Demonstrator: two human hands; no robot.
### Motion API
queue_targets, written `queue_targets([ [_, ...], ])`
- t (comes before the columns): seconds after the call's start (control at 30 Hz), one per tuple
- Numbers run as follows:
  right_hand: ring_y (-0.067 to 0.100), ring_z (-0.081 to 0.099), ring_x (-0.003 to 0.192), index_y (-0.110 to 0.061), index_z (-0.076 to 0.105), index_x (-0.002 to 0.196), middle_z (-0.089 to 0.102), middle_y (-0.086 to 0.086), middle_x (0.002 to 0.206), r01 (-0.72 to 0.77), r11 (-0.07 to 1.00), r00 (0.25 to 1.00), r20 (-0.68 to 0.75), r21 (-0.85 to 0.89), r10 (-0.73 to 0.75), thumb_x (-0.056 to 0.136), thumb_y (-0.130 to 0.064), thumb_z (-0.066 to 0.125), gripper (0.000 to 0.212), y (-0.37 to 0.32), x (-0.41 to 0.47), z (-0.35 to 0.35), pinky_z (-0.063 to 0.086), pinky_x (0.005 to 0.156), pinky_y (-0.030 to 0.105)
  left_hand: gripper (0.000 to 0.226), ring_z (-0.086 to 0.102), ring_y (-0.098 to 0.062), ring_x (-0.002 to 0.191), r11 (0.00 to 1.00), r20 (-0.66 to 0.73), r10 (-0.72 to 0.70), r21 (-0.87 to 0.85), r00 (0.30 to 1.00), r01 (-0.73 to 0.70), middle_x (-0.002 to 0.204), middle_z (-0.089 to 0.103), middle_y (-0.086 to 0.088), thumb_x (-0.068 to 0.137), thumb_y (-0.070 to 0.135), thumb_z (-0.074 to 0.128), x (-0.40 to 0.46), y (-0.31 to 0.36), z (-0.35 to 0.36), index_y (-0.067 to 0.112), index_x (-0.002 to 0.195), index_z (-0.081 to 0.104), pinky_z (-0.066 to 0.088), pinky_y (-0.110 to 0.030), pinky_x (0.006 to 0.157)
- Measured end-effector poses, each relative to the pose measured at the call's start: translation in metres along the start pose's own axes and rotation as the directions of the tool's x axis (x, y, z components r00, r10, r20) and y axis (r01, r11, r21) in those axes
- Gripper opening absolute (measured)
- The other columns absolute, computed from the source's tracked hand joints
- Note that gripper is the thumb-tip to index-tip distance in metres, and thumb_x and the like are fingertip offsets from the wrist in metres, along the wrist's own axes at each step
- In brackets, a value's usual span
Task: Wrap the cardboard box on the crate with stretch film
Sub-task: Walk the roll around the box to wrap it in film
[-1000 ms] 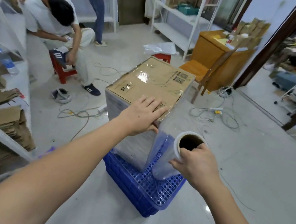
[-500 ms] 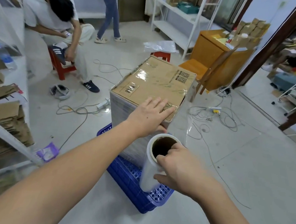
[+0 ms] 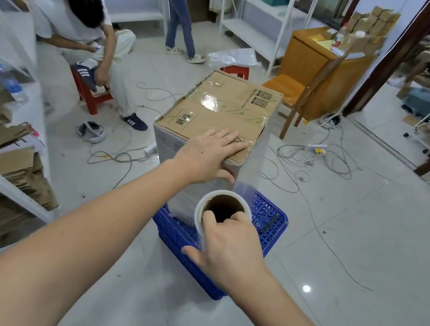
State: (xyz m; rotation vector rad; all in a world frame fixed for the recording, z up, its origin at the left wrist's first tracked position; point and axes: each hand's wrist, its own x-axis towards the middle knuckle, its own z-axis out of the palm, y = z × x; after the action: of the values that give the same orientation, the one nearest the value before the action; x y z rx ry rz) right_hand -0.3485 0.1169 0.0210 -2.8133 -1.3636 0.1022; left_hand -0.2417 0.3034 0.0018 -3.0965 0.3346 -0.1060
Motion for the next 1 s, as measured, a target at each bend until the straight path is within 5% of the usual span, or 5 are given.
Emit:
queue_targets([
  [0.13, 0.026, 0.06, 0.081, -0.014, 0.049, 0.106, 0.068, 0.005, 0.085, -0.045, 0.999, 0.993, -0.107, 0.01, 0.046, 0.097, -0.057, 0.043, 0.044, -0.002, 0.0, -0.004, 0.033, 0.071, 0.032, 0.101, 0.009, -0.018, 0.158, 0.987, 0.115, 0.158, -0.045, 0.981, -0.154, 0.172, 0.009, 0.003, 0.088, 0.062, 0.068, -0.001, -0.036, -0.015, 0.031, 0.165, 0.01, 0.007, -0.033, 0.126],
  [0.37, 0.023, 0.044, 0.079, -0.013, 0.034, 0.129, 0.062, 0.005, 0.099, -0.28, 0.96, 0.952, 0.137, 0.016, 0.275, 0.092, -0.019, 0.06, 0.045, -0.032, 0.007, -0.004, 0.051, 0.072, 0.037, 0.112, 0.0, -0.023, 0.159, 0.958, 0.187, 0.276, 0.026, 0.943, -0.286, 0.173, 0.002, -0.001, 0.081, 0.083, 0.059, 0.02, -0.096, -0.022, 0.038, 0.164, -0.002, -0.003, -0.037, 0.123],
  [0.6, 0.017, 0.045, 0.058, -0.021, 0.045, 0.085, 0.046, -0.006, 0.062, -0.632, 0.769, 0.773, -0.001, -0.092, 0.635, 0.075, -0.089, 0.036, 0.07, -0.073, 0.051, -0.007, 0.032, 0.053, 0.031, 0.109, 0.001, -0.03, 0.159, 0.935, 0.103, 0.348, 0.029, 0.932, -0.352, 0.173, 0.002, -0.007, 0.082, 0.089, 0.044, 0.027, -0.106, 0.002, 0.035, 0.164, -0.003, 0.005, -0.05, 0.128],
  [0.73, 0.022, 0.05, 0.081, -0.024, 0.058, 0.102, 0.065, -0.003, 0.089, -0.629, 0.775, 0.777, -0.041, -0.052, 0.628, 0.093, -0.067, 0.039, 0.048, -0.081, 0.052, -0.004, 0.034, 0.066, 0.029, 0.107, 0.002, -0.033, 0.158, 0.935, 0.1, 0.35, 0.02, 0.931, -0.354, 0.173, 0.001, -0.009, 0.083, 0.089, 0.042, 0.034, -0.103, 0.008, 0.036, 0.163, -0.004, 0.008, -0.052, 0.128],
  [1.0, 0.018, 0.026, 0.05, -0.022, 0.029, 0.062, 0.025, -0.007, 0.047, -0.386, 0.898, 0.923, -0.101, -0.213, 0.372, 0.068, -0.058, 0.073, 0.058, -0.089, 0.041, 0.015, 0.017, 0.049, 0.026, 0.103, 0.002, -0.037, 0.158, 0.947, 0.084, 0.322, -0.019, 0.943, -0.322, 0.172, 0.002, -0.01, 0.087, 0.084, 0.045, 0.031, -0.082, 0.006, 0.034, 0.164, -0.002, 0.008, -0.056, 0.127],
])
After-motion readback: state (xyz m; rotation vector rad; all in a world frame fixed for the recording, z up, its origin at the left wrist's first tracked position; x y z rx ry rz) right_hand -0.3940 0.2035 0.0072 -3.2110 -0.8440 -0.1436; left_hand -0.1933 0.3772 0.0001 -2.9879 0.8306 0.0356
